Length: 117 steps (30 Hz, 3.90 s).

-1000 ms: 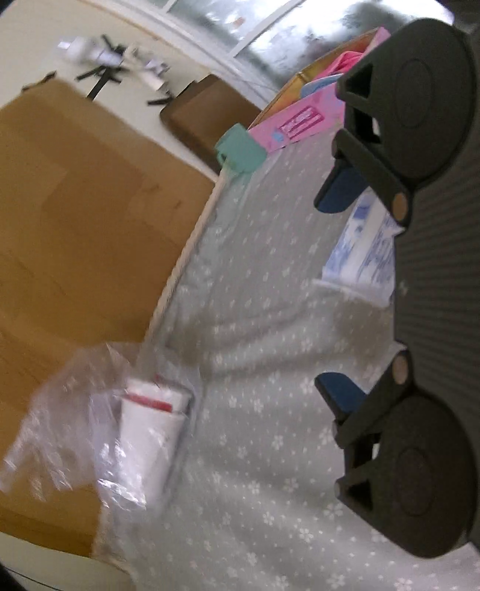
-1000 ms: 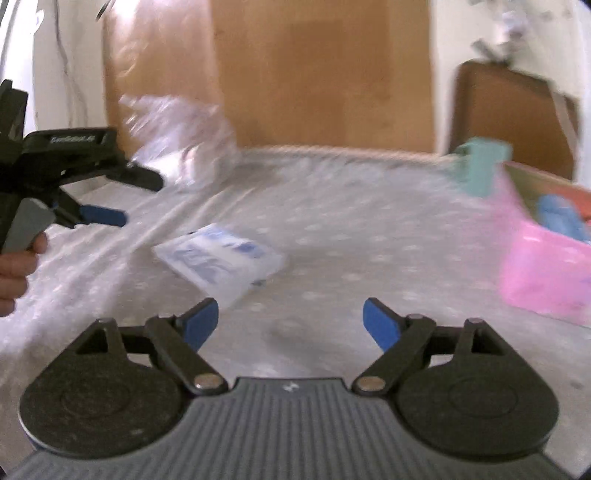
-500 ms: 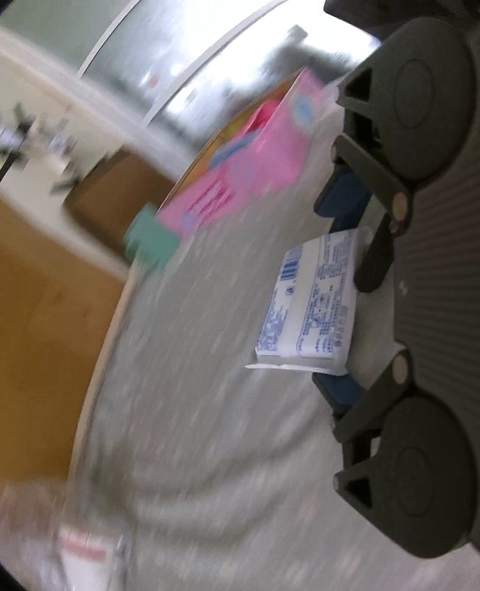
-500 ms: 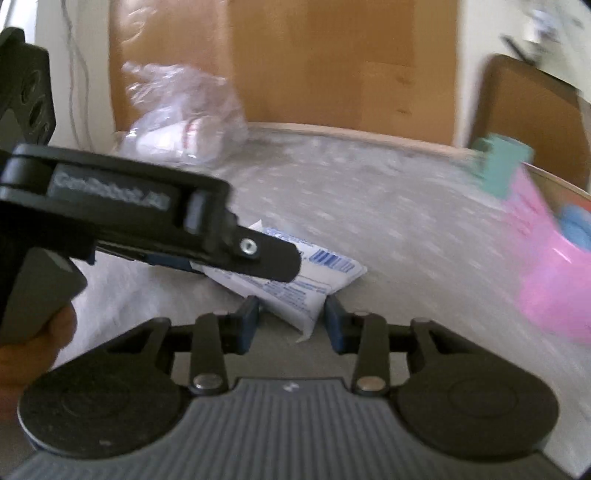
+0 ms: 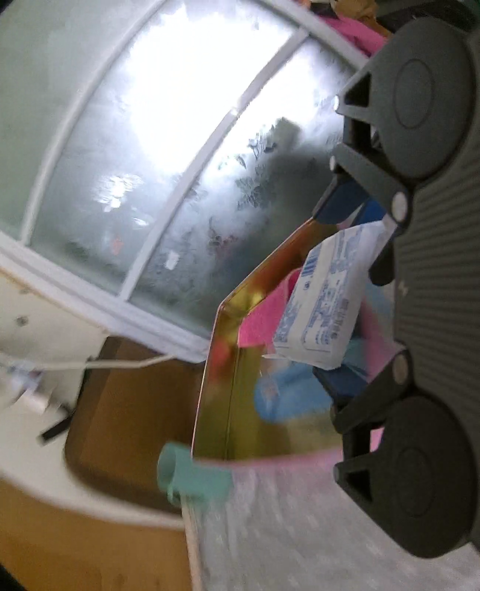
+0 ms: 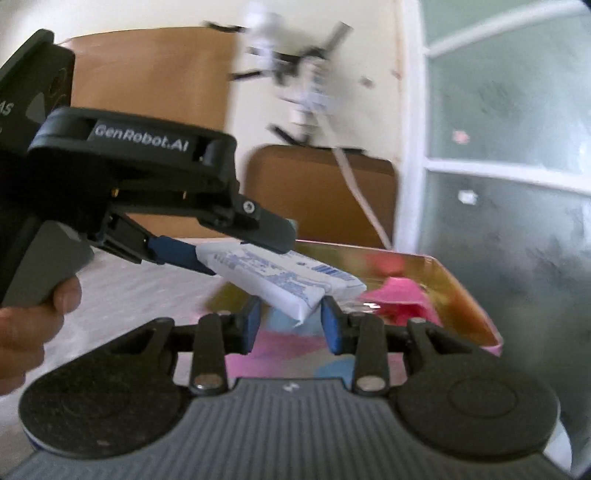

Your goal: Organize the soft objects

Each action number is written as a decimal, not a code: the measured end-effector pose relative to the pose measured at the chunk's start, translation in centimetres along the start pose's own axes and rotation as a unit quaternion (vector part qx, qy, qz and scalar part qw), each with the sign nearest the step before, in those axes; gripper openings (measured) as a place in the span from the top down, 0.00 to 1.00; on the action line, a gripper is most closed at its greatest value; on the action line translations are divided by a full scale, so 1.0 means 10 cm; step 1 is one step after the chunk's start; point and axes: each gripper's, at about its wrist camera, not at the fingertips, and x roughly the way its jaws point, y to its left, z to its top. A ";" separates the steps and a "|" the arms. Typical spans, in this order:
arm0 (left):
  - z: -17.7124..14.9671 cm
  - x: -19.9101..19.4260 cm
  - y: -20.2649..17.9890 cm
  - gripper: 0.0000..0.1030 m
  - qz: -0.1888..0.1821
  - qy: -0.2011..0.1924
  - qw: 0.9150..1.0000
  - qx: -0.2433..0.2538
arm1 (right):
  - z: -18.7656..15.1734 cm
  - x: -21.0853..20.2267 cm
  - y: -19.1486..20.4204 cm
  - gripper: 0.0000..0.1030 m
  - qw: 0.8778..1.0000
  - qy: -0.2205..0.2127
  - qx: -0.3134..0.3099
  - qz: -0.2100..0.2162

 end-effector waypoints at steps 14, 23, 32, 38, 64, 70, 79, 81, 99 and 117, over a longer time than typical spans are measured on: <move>0.54 1.27 0.16 0.08 0.135 0.016 0.990 -0.039 | 0.08 0.82 -1.00 0.50 0.989 0.050 0.138 -0.012; 0.04 0.48 -0.37 0.05 0.168 0.005 0.985 0.023 | -0.18 -0.12 -0.63 0.48 0.983 -0.018 0.185 -0.003; -0.50 -0.28 -0.64 0.00 0.217 0.002 0.973 0.078 | -0.47 -0.67 -0.31 0.48 0.975 0.013 0.221 0.004; -0.78 -0.68 -0.74 0.00 0.270 -0.011 0.958 0.094 | -0.48 -0.89 -0.15 0.44 0.974 0.016 0.223 0.021; -1.25 -1.15 -0.81 0.00 0.335 -0.021 0.938 0.088 | -0.47 -1.24 -0.01 0.16 0.977 -0.001 0.209 0.033; -1.25 -1.14 -0.78 0.00 0.306 -0.001 0.949 0.071 | -0.46 -1.26 0.00 0.15 0.980 -0.009 0.195 0.027; -1.27 -1.14 -0.79 0.00 0.297 0.010 0.952 0.068 | -0.47 -1.28 0.02 0.14 0.982 -0.019 0.189 0.015; -1.27 -1.14 -0.79 0.00 0.297 0.009 0.952 0.068 | -0.48 -1.27 0.02 0.14 0.981 -0.017 0.191 0.015; -1.27 -1.19 -0.83 0.00 0.301 0.003 0.951 0.066 | -0.49 -1.26 0.01 0.13 0.980 -0.012 0.196 0.012; -1.23 -1.25 -0.82 0.00 0.314 -0.006 0.947 0.063 | -0.47 -1.26 0.05 0.13 0.982 -0.016 0.189 0.011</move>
